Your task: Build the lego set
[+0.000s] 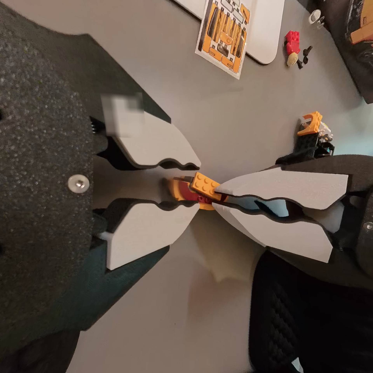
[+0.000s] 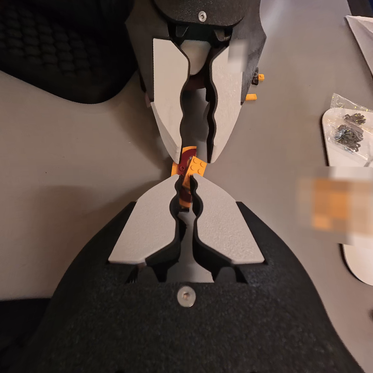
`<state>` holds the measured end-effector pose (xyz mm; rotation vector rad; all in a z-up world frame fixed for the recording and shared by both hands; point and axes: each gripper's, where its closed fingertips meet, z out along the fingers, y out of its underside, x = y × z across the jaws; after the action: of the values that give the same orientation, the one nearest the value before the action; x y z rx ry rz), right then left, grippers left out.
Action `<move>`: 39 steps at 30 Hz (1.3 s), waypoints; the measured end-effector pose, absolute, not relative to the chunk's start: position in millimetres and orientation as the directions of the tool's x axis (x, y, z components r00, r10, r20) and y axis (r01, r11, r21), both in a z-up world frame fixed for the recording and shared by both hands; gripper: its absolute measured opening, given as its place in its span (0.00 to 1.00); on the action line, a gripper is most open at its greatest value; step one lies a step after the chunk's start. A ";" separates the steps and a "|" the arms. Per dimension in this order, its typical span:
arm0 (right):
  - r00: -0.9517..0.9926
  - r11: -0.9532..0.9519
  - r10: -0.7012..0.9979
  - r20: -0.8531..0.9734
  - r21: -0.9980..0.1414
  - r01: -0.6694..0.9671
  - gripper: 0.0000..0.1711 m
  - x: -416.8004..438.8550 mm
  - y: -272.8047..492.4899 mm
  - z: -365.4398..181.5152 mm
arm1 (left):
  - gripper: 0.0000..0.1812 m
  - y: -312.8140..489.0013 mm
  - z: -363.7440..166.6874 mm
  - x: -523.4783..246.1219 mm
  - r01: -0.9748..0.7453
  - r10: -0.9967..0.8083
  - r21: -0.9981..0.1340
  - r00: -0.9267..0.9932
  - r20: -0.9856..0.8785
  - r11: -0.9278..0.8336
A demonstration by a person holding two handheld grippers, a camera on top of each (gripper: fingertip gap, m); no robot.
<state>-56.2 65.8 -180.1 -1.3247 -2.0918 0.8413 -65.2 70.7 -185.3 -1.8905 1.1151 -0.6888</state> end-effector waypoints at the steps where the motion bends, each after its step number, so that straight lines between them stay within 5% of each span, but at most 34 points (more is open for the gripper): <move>1: -0.387 0.328 0.917 0.097 -0.736 0.593 0.04 -56.2 65.6 -180.3 | 0.15 70.4 -185.6 -64.9 -0.437 -0.889 -0.853 0.453 0.066 -0.286; 10: -0.397 0.335 0.913 0.097 -0.734 0.590 0.04 -55.3 65.0 -180.9 | 0.11 72.3 -186.4 -60.0 -0.428 -0.907 -0.829 0.370 0.202 -0.359; 27: -0.394 0.303 0.918 0.052 -0.732 0.610 0.10 -51.8 64.4 -180.0 | 0.09 65.8 -180.2 -56.3 -0.534 -0.926 -0.827 0.373 -0.047 -0.173; 39: -0.390 0.335 0.916 0.089 -0.705 0.625 0.10 -53.0 64.3 -183.2 | 0.10 62.4 -182.0 -58.5 -0.533 -0.931 -0.825 0.364 -0.023 -0.188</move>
<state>-53.0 64.3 -183.2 -1.3501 -2.1266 0.8096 -58.5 62.4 -182.0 -1.8476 1.2788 -0.6468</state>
